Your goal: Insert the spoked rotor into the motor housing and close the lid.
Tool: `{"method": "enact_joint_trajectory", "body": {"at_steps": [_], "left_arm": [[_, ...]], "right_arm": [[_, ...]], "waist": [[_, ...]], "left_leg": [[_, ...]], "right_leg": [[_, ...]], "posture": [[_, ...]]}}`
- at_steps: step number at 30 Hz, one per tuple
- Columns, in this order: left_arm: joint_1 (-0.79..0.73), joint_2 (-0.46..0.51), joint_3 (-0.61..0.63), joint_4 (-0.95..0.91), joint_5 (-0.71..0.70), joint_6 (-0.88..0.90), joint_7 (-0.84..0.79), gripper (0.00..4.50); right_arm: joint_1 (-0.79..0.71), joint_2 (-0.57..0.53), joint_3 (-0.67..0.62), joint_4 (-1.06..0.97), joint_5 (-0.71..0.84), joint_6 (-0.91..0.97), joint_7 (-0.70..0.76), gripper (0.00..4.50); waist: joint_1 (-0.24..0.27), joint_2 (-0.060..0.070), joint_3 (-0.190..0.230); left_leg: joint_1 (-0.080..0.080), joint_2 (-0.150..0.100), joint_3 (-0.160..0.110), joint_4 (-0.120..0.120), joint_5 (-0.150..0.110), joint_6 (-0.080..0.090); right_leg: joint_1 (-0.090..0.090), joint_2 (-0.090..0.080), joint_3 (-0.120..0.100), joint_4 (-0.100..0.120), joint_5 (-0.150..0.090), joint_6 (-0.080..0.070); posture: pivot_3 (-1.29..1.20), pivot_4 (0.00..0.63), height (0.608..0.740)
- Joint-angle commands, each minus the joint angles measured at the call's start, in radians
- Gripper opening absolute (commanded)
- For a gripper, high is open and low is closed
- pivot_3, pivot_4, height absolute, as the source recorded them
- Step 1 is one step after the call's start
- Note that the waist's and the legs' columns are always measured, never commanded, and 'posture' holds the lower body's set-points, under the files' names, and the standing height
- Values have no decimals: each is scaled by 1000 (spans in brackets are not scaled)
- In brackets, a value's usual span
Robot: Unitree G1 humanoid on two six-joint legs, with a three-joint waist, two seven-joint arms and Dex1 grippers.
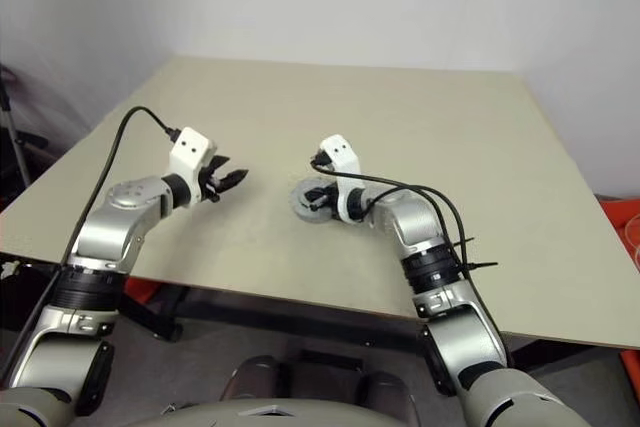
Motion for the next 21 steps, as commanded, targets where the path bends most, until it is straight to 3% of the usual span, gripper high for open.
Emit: {"method": "enact_joint_trajectory", "body": {"at_steps": [1,4,6,10,17,19,21], "left_arm": [[-14,6,2,-40,-7,-1,-8,2718],[-18,5,-6,-32,-2,-3,-15,2718],[-17,4,-12,-30,4,-7,-16,2718],[-15,1,-28,-34,7,-7,-19,2718],[-10,-4,-54,-55,1,10,-41,2718],[-3,-7,-61,-61,4,11,-39,2718],[3,-10,-66,-64,7,11,-37,2718]], "right_arm": [[-13,-24,-16,-33,23,-122,90,35],[12,-58,37,13,-56,-298,133,35],[26,-63,56,38,-80,-379,155,425],[38,-53,71,106,-121,-508,158,1651],[8,-19,49,215,-158,-577,92,4099],[-3,-11,39,231,-162,-584,72,4477],[-13,-6,37,243,-170,-590,59,4477]], "waist": [[0,0,0],[0,0,0],[0,0,0],[-1,0,0],[-3,0,0],[-3,0,0],[-3,0,0]], "left_leg": [[-1,0,0,0,0,0],[-3,0,0,0,0,1],[-3,0,0,0,0,1],[-5,0,0,0,-1,2],[-5,0,0,0,-1,3],[-5,0,0,0,-1,3],[-5,0,0,0,-2,3]], "right_leg": [[-1,0,0,0,0,0],[-2,0,0,0,1,-2],[-2,0,0,-1,2,-4],[-3,0,-1,-3,3,-5],[-3,0,-1,-3,3,-6],[-2,0,-1,-3,3,-6],[-3,0,-1,-3,3,-6]], "posture": [[0,0,740],[0,0,740],[0,0,740],[0,0,740],[0,0,740],[0,0,740],[0,0,740]]}}
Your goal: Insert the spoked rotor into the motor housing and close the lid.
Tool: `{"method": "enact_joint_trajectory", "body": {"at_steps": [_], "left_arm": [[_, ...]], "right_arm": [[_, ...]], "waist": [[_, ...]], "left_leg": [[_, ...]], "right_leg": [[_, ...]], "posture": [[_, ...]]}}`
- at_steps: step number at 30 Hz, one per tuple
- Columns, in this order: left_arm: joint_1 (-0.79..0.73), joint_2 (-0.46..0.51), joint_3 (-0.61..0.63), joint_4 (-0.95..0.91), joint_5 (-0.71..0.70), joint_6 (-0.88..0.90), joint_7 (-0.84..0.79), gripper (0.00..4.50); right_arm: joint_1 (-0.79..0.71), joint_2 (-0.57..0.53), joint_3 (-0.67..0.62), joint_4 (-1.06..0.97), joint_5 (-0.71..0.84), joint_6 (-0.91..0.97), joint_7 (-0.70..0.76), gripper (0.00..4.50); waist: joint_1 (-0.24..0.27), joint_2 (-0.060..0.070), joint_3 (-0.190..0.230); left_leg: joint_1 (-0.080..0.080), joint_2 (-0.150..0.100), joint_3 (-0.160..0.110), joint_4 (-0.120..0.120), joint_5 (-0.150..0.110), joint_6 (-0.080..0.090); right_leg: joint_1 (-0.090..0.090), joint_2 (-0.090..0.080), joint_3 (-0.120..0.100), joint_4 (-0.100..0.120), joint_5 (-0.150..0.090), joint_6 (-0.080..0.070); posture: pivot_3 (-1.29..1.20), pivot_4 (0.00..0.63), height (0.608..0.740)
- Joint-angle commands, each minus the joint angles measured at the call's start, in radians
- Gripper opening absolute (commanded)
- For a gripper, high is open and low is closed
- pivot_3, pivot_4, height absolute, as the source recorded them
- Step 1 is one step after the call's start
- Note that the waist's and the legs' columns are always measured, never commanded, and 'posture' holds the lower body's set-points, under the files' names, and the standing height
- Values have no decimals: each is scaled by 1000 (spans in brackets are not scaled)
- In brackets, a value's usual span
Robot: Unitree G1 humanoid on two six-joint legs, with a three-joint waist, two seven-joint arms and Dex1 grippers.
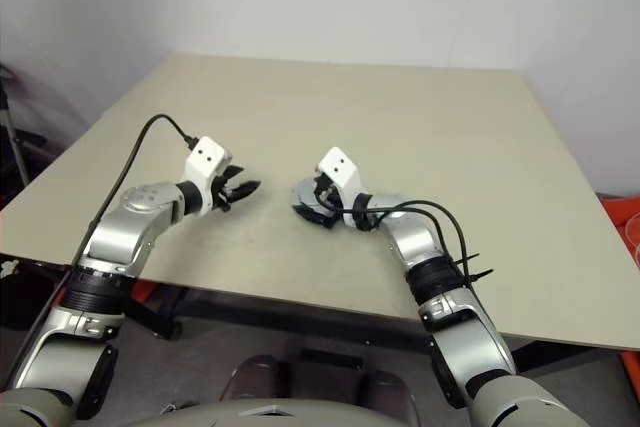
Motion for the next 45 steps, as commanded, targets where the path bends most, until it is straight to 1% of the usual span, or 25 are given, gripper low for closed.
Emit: {"method": "enact_joint_trajectory", "body": {"at_steps": [1,8,11,13,14,22,27,33,40,45], "left_arm": [[-2,1,0,-45,2,-7,2,2718],[-9,11,9,-39,5,-9,1,2718],[-11,18,15,-35,7,-11,5,2718],[-15,24,21,-30,6,-11,6,2718],[-18,27,25,-26,5,-12,6,2718],[-23,35,28,-19,3,-14,6,2718],[-19,35,27,-21,2,-10,9,2718],[-19,34,26,-25,2,-7,12,2718],[-7,34,23,-26,6,-11,16,2718],[-5,36,21,-27,9,-13,16,2718]], "right_arm": [[-39,9,-20,2,-12,-31,-19,4477],[-28,15,-4,34,-45,-51,-22,4477],[-31,23,-18,54,-45,-54,-34,3851],[-34,23,-18,62,-49,-58,-33,3200],[-35,24,-17,65,-51,-59,-32,3138],[-48,36,-20,73,-49,-45,-30,3140],[-56,62,-50,9,27,110,24,3140],[-55,70,-35,12,0,129,18,3140],[-67,101,-60,25,4,49,-18,3140],[-68,96,-48,60,-33,-109,-28,3140]], "waist": [[-1,0,0],[-2,0,0],[-2,0,0],[-3,0,0],[-3,0,0],[-4,0,0],[-15,0,0],[-25,0,0],[-26,0,0],[-27,0,0]], "left_leg": [[0,0,0,0,0,0],[0,0,0,0,0,0],[1,0,0,0,0,0],[1,0,0,0,0,0],[1,0,0,0,0,0],[3,0,0,0,0,0],[3,0,0,0,0,0],[2,0,0,-1,0,0],[2,0,0,-1,0,0],[1,0,0,-1,0,0]], "right_leg": [[0,0,0,0,0,0],[0,0,0,0,0,0],[0,0,0,0,0,0],[1,0,0,0,0,0],[1,0,0,0,0,0],[2,0,0,0,0,0],[2,0,0,0,0,0],[2,0,0,0,0,0],[2,0,0,-1,0,0],[0,0,0,-1,0,0]], "posture": [[0,0,740],[0,0,740],[0,0,740],[0,0,740],[0,0,740],[0,0,740],[0,0,740],[0,0,740],[0,0,740],[0,0,740]]}}
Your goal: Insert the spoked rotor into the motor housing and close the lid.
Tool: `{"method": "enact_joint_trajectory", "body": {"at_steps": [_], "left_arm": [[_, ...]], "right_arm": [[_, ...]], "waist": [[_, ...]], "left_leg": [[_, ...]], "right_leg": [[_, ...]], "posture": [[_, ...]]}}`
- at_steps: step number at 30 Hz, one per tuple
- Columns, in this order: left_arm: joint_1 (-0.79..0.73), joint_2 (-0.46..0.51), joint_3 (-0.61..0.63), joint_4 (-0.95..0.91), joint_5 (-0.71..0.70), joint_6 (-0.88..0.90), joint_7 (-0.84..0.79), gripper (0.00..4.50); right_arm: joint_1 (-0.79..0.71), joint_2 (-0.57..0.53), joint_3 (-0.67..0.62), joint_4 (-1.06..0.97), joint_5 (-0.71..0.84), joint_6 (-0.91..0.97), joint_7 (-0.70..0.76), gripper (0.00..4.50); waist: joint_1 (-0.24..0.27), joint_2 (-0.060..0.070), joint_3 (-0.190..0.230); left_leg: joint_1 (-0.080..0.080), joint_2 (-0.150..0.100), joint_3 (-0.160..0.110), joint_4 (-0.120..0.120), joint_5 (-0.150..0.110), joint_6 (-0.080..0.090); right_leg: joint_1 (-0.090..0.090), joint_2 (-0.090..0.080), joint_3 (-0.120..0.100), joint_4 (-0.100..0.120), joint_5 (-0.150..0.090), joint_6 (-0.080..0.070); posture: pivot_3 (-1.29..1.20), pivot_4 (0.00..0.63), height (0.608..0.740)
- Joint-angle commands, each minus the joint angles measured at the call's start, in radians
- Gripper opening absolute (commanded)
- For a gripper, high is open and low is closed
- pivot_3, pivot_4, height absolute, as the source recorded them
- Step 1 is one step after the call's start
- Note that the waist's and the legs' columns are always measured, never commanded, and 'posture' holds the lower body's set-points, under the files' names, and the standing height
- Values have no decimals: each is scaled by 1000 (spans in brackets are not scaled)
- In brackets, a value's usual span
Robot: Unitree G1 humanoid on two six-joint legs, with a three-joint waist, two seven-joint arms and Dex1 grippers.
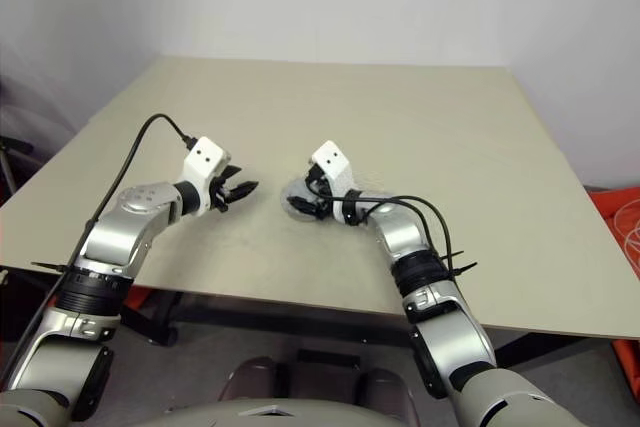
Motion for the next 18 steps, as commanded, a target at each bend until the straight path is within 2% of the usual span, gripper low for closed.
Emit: {"method": "enact_joint_trajectory", "body": {"at_steps": [1,18], "left_arm": [[-8,13,22,-19,6,-14,7,2718],[-10,19,21,-15,7,-16,5,2718]], "right_arm": [[-26,7,-1,10,-11,-119,-1,3140],[-73,19,0,205,-80,-265,-51,3140]], "waist": [[0,0,0],[-4,0,0]], "left_leg": [[-1,0,0,0,0,0],[0,0,0,0,0,0]], "right_leg": [[0,0,0,0,0,0],[-1,0,0,1,0,-1]], "posture": [[0,0,740],[0,0,740]]}}
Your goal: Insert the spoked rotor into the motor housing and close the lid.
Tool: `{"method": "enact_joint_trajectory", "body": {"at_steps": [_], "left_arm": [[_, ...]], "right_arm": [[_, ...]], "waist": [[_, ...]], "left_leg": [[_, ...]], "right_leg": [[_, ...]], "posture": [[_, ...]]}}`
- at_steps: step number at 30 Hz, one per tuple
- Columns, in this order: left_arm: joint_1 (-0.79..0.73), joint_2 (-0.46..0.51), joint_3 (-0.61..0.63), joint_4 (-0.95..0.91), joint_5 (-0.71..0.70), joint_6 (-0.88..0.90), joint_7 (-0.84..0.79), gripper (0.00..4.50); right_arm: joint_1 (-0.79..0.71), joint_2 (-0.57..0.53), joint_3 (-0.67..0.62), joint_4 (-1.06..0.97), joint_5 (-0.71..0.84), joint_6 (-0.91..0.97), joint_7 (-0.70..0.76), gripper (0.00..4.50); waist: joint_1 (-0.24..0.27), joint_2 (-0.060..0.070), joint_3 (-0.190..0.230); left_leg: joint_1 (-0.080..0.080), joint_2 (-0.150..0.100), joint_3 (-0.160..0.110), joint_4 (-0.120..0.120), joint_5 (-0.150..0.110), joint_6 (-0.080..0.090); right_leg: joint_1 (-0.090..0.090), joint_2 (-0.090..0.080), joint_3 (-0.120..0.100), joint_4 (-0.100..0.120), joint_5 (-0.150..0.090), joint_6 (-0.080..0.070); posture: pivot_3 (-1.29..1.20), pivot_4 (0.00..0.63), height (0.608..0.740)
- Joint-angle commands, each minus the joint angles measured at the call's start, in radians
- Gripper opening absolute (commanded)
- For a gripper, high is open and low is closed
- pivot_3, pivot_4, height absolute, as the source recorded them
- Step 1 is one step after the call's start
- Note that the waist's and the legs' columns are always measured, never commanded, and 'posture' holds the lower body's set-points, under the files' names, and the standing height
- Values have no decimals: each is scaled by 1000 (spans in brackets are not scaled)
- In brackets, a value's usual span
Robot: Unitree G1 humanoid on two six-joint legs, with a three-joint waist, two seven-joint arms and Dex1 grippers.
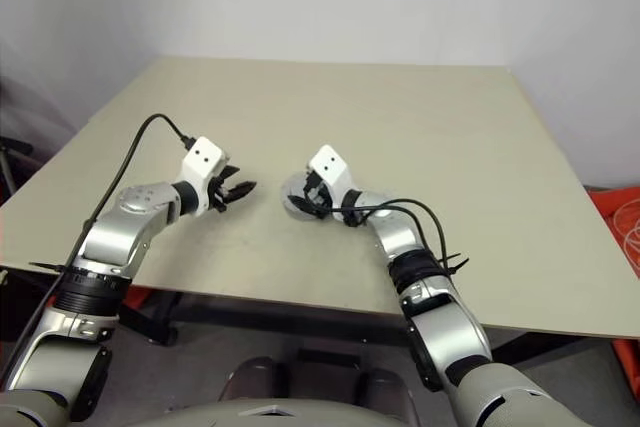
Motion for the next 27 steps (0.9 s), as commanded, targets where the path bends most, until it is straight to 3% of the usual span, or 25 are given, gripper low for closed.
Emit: {"method": "enact_joint_trajectory", "body": {"at_steps": [1,10,22,27], "left_arm": [[-12,11,21,-15,5,-15,5,2718],[-23,-4,27,-21,-10,3,8,2718],[-34,-42,31,-76,-45,64,18,2718],[-97,-105,72,-50,-119,166,35,2718]], "right_arm": [[-30,5,1,7,-15,-35,-13,3140],[-27,-29,37,36,-61,31,32,3140],[-10,-58,98,-31,-93,325,77,3140],[-14,-82,111,-47,-100,360,63,3140]], "waist": [[0,0,0],[2,0,0],[4,0,0],[9,0,-1]], "left_leg": [[0,0,0,0,0,0],[1,0,0,0,0,0],[13,0,0,-2,0,0],[14,-1,0,-3,-2,3]], "right_leg": [[0,0,0,0,0,0],[1,0,0,0,0,0],[13,0,0,-2,-3,6],[15,0,1,-6,-3,5]], "posture": [[0,0,740],[0,0,740],[0,0,740],[0,0,740]]}}
